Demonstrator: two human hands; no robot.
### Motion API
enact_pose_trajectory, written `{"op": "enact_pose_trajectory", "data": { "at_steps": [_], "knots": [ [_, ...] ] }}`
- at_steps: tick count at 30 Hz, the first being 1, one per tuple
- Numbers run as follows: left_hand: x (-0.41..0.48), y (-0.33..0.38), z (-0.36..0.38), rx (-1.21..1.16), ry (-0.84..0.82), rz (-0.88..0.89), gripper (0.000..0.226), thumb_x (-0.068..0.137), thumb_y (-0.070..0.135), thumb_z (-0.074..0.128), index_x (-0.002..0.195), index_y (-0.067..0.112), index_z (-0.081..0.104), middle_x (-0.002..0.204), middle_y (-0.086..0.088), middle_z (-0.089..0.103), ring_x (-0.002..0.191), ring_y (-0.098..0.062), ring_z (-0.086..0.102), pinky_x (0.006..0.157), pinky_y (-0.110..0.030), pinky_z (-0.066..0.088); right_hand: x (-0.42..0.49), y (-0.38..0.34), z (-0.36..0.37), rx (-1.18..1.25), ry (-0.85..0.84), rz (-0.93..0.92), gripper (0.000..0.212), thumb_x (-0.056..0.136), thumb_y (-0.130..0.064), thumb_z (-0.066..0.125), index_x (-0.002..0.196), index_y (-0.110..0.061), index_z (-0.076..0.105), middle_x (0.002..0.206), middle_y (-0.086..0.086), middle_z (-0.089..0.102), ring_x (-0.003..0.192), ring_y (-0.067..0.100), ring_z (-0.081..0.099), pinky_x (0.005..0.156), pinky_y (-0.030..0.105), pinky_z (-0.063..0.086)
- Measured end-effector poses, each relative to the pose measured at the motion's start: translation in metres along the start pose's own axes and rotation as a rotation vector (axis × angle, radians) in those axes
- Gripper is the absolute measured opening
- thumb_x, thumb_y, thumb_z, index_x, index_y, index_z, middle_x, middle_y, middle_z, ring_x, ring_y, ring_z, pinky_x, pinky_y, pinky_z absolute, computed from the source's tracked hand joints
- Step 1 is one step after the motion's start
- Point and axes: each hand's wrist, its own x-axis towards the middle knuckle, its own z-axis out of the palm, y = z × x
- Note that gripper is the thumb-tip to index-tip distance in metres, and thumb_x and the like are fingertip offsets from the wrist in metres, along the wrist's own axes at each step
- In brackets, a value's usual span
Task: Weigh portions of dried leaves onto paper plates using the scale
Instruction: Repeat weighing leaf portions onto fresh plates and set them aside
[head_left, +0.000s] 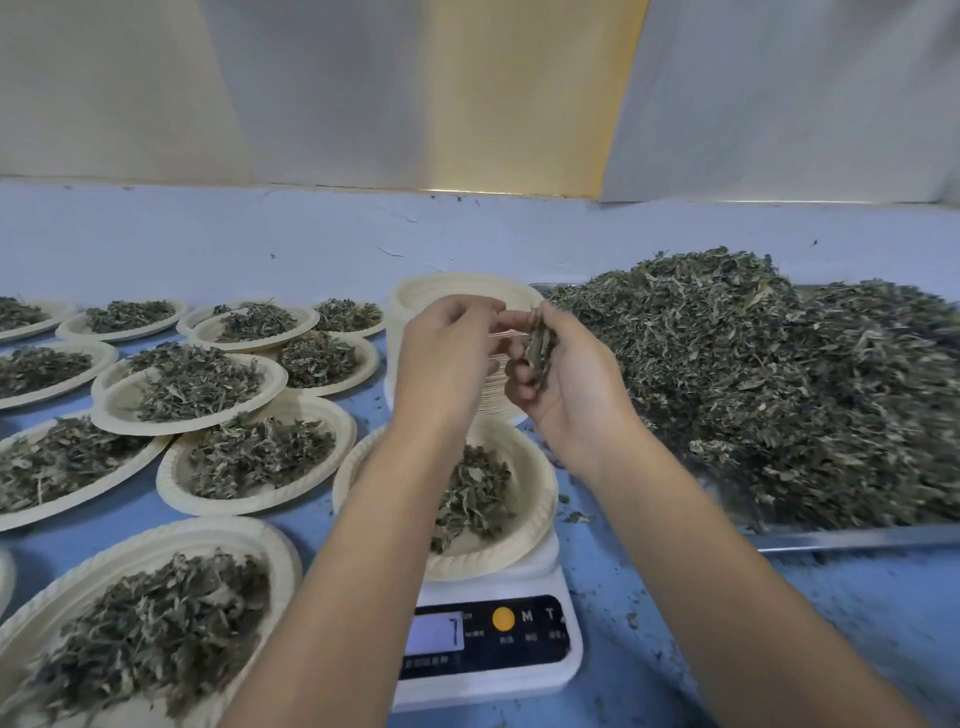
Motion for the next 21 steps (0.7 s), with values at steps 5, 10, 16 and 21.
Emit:
{"op": "enact_pose_trajectory", "data": {
  "at_steps": [5, 10, 16, 21],
  "knots": [
    [-0.002, -0.001, 0.039, -0.079, -0.093, -0.053, 0.023, 0.089, 0.000, 0.042, 0.088, 0.011, 0.062, 0.057, 0.010, 0.066, 0.061, -0.010, 0.061, 0.052, -0.017, 0.049, 0.006, -0.024, -0.026, 0.185, 0.108, 0.079, 0.049, 0.103, -0.037, 0.033, 0.080, -0.005, 0.062, 0.054, 0.002, 0.049, 0.033, 0.007, 0.033, 0.028, 0.016, 0.022],
    [-0.007, -0.013, 0.062, 0.054, -0.143, -0.088, 0.022, 0.093, 0.013, 0.050, 0.079, 0.020, 0.065, 0.084, 0.005, 0.068, 0.084, -0.013, 0.066, 0.069, -0.023, 0.051, 0.008, -0.032, -0.069, 0.213, 0.239, 0.077, 0.038, 0.103, -0.021, 0.033, 0.085, -0.003, 0.061, 0.052, 0.000, 0.047, 0.034, 0.006, 0.035, 0.030, 0.016, 0.025],
    [-0.012, -0.026, 0.071, 0.090, -0.166, -0.145, 0.018, 0.095, 0.013, 0.048, 0.094, 0.015, 0.066, 0.103, -0.003, 0.068, 0.093, -0.017, 0.066, 0.078, -0.028, 0.052, 0.013, -0.035, -0.107, -0.254, 0.541, -0.028, 0.034, 0.096, -0.012, 0.040, 0.078, -0.009, 0.068, 0.061, -0.002, 0.045, 0.050, 0.009, 0.034, 0.045, 0.020, 0.031],
    [-0.016, -0.028, 0.076, 0.096, -0.161, -0.167, 0.020, 0.095, 0.012, 0.047, 0.094, 0.013, 0.067, 0.102, -0.005, 0.070, 0.094, -0.018, 0.067, 0.085, -0.033, 0.052, 0.014, -0.035, -0.113, -0.668, 0.549, -0.019, 0.039, 0.092, -0.009, 0.039, 0.109, -0.023, 0.072, 0.106, 0.001, 0.067, 0.065, 0.018, 0.055, 0.063, 0.036, 0.046]
  ]
}}
